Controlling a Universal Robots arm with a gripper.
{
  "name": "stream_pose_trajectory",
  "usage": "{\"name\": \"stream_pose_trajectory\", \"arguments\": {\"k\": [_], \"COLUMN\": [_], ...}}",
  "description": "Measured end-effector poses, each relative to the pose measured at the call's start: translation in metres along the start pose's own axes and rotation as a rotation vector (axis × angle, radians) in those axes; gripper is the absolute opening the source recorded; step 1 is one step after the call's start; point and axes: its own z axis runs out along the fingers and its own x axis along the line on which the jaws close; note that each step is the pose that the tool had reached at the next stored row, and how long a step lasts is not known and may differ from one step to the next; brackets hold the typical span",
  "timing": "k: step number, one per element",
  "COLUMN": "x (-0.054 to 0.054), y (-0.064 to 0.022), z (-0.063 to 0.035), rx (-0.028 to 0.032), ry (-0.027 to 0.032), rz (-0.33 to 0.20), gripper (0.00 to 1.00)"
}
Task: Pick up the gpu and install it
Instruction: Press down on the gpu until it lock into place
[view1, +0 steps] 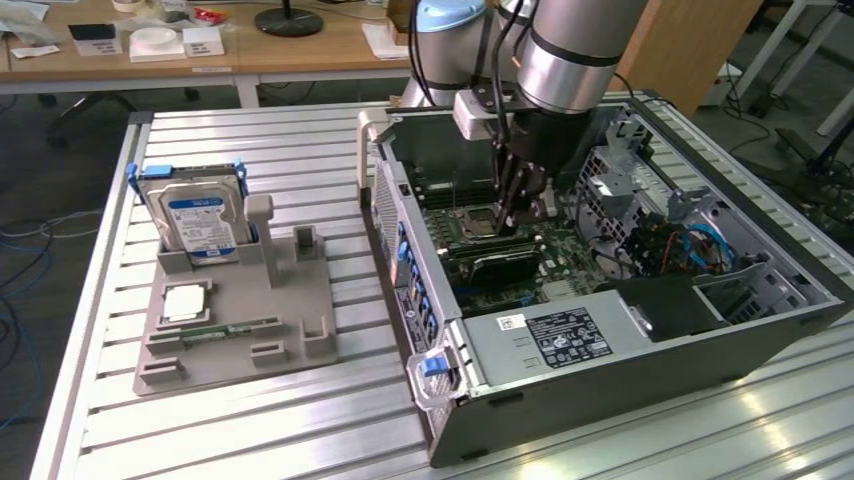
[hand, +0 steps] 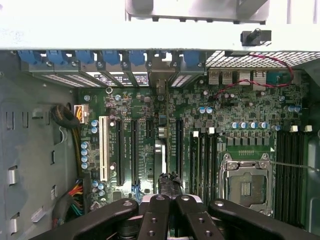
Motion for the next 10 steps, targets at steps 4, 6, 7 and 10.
{"name": "stream_pose_trajectory", "arguments": {"k": [4,6,7,10], "x": [0.000,0.000,0.000,0.000], "y": [-0.0001,-0.0002,-0.0002,-0.0003], "z": [0.0043,0.0074,0.0092,0.0174], "rx": [0.0000,0.0000,0.0001,0.0001], "ry": [-0.0001,0.0000,-0.0001,-0.0001], "rz": [0.000,0.000,0.000,0.000], "gripper": [0.11,0.11,0.11,0.11]}}
